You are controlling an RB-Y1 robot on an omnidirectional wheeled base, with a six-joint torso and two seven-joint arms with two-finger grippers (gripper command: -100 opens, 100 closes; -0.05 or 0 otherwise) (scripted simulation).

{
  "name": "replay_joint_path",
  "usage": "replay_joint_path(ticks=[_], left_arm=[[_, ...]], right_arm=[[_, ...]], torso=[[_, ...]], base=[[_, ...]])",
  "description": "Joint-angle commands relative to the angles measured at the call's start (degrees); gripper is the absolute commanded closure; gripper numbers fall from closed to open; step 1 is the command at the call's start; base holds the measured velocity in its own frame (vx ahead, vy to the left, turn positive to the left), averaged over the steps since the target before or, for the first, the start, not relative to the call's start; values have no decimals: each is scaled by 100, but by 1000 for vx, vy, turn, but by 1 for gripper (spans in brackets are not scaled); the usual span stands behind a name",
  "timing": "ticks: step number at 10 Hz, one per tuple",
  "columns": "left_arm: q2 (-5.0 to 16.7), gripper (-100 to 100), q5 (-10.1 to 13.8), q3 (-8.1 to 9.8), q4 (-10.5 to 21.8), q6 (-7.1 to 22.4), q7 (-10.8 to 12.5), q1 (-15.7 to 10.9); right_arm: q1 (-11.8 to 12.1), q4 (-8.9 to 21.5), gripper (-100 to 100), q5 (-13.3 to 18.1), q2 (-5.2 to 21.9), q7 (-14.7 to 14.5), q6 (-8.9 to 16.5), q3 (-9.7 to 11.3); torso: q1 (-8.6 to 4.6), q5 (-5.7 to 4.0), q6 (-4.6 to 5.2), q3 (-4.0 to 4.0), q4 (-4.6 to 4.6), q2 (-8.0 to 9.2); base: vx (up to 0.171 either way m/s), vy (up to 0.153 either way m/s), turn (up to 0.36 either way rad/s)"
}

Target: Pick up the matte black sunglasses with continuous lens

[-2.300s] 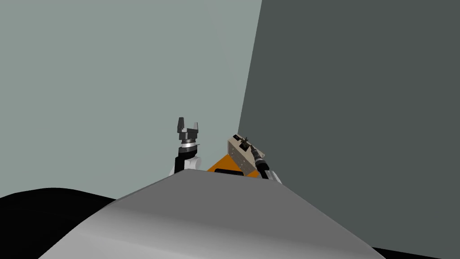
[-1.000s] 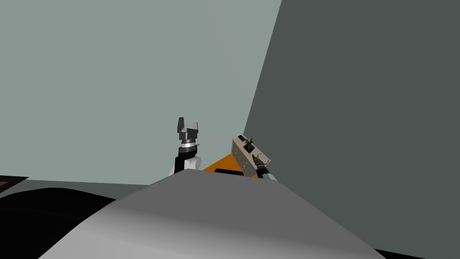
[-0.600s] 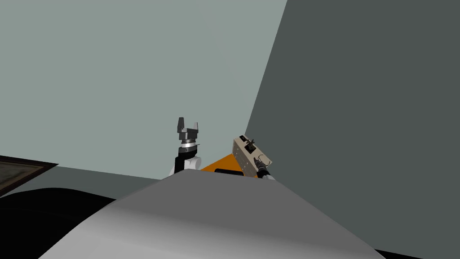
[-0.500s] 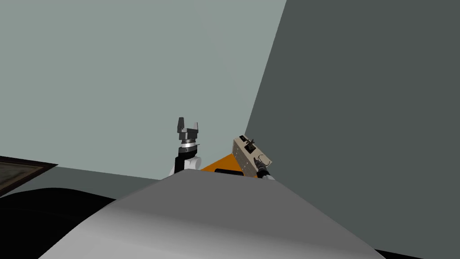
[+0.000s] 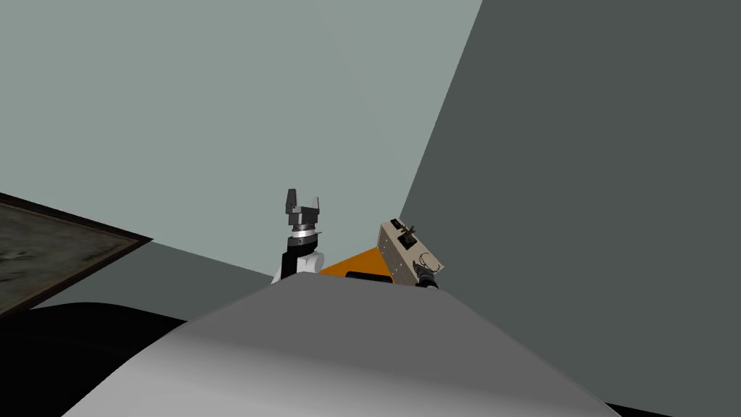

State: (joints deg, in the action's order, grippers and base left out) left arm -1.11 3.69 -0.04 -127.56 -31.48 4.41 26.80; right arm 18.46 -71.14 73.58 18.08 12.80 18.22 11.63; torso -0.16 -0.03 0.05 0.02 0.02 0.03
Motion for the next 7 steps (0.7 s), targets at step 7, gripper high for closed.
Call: replay_joint_path(ticks=[7], left_arm=[[0,0,0,0,0,0,0,0]], right_arm=[[-101,951,-100,1287,170,7,808,194]], torso=[[2,0,0,-1,0,-3]], base=[[-26,-21,155]])
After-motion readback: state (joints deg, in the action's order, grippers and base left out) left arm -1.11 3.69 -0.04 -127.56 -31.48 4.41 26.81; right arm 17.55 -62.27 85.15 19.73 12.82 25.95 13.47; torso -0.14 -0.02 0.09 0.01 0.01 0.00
